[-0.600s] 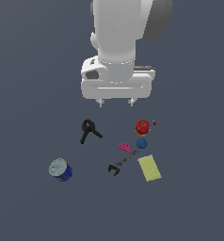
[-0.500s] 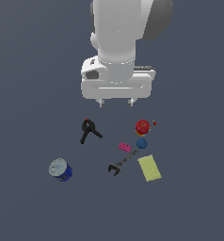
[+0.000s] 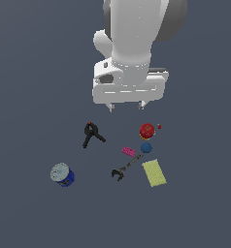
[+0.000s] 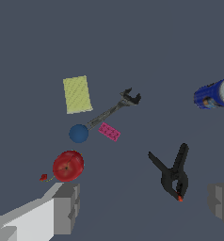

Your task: Pick up a designated object from a clutter of objects.

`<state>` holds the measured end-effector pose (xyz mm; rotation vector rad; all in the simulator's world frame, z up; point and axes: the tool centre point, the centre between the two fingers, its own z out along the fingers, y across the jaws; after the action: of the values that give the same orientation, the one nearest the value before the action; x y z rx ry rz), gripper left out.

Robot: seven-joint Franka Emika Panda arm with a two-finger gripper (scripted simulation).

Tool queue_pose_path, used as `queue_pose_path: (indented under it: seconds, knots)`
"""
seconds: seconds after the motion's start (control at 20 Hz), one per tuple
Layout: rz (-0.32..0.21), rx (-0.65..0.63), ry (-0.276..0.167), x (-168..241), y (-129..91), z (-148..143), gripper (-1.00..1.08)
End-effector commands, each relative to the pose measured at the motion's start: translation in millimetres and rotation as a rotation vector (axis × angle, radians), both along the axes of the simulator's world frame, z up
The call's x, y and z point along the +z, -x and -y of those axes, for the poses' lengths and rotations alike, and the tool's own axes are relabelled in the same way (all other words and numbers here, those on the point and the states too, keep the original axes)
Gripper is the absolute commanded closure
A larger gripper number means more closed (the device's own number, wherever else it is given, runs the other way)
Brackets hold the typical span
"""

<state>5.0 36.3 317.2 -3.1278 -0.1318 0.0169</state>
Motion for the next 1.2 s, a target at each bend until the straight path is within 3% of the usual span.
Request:
queue_pose_path:
  seconds: [0.0,0.55,1.15]
  knots:
    - [0.000,0.002,0.000,0,0,0,-0.92]
    - [0.002,0.026,-0.005,-28,0,18,-0.92]
    - [0.009,0.107,-0.014,-123,18,81,-0.92]
